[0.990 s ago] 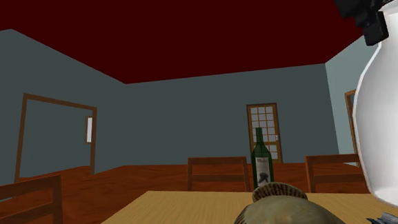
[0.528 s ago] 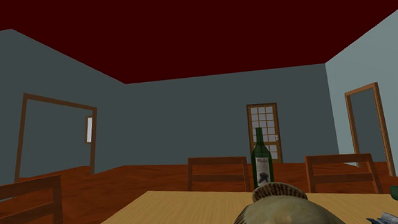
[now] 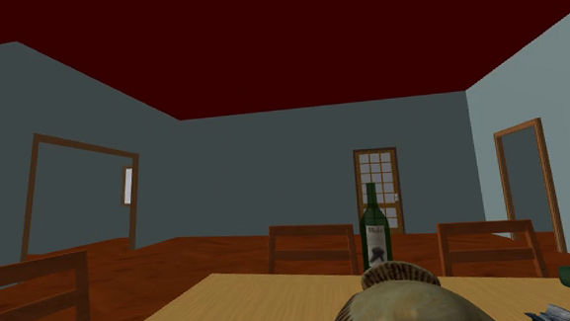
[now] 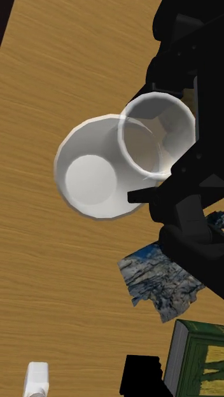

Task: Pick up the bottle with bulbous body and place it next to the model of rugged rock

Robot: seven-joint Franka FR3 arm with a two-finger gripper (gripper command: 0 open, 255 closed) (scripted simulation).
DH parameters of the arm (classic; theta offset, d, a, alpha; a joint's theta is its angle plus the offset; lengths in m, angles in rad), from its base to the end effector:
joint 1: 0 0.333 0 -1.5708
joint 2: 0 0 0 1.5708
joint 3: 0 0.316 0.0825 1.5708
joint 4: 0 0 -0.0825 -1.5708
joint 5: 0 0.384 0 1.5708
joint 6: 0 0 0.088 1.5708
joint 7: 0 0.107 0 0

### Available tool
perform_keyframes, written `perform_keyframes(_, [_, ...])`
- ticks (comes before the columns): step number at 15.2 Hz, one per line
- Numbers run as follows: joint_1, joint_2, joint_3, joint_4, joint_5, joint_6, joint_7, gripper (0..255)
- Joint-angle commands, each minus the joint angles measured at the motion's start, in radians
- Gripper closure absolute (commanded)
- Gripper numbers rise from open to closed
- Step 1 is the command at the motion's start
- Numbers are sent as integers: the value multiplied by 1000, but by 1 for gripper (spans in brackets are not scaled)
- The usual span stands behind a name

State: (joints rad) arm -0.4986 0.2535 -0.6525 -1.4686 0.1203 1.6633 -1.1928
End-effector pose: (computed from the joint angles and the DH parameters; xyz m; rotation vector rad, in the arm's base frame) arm 0.3046 -0.5444 0.5578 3.1340 0.0707 -0.0523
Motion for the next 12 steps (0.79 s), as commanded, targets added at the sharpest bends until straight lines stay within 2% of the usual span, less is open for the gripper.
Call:
perform_keyframes(1, [-50,80,-4,68,49,-2,-50,255])
perform_keyframes(4, [-146,206,2,198,119,-23,-116,255])
perform_keyframes(12, [-124,197,7,75,116,90,-119,255])
